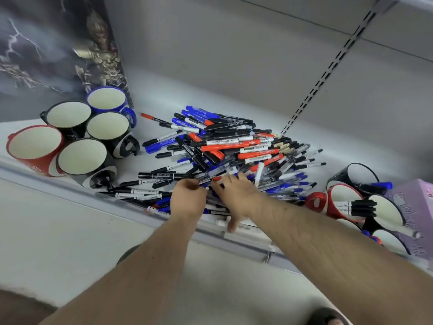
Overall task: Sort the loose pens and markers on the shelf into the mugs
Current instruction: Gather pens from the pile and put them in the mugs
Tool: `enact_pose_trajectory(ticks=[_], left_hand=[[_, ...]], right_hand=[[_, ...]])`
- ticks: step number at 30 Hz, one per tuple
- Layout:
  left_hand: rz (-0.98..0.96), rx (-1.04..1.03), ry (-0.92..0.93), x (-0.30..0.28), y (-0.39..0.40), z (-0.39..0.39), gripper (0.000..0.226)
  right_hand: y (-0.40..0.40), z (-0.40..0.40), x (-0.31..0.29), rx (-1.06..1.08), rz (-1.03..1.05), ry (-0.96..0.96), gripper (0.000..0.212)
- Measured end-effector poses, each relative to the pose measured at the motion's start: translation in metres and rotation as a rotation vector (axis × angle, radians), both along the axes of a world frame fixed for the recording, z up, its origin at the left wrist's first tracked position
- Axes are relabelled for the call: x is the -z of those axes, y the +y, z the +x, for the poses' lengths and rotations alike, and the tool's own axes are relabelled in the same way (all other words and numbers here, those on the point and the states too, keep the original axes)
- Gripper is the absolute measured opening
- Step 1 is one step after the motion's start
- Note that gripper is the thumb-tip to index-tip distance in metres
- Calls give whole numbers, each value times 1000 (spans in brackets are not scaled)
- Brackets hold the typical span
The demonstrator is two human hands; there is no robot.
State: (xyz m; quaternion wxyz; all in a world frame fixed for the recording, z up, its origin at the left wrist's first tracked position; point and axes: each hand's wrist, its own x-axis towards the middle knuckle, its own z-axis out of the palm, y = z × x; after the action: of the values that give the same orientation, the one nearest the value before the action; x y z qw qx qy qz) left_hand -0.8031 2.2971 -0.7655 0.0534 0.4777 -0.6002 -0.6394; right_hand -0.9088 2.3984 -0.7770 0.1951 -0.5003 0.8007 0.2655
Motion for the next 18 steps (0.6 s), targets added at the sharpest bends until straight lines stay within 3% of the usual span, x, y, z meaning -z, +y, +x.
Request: enact_pose_trajectory(ticks=[3, 10, 18], left_hand=[[-29, 28, -29, 3, -1, 3, 25], [-19, 2, -37, 2, -2, 2, 22], [-45, -5, -45, 2, -1, 3, 20]], right_hand=[[-2, 3, 3, 36, -16, -27, 129], [-17, 8, 9, 202, -168, -40, 71], [-30, 8, 4, 265, -190, -25, 15]])
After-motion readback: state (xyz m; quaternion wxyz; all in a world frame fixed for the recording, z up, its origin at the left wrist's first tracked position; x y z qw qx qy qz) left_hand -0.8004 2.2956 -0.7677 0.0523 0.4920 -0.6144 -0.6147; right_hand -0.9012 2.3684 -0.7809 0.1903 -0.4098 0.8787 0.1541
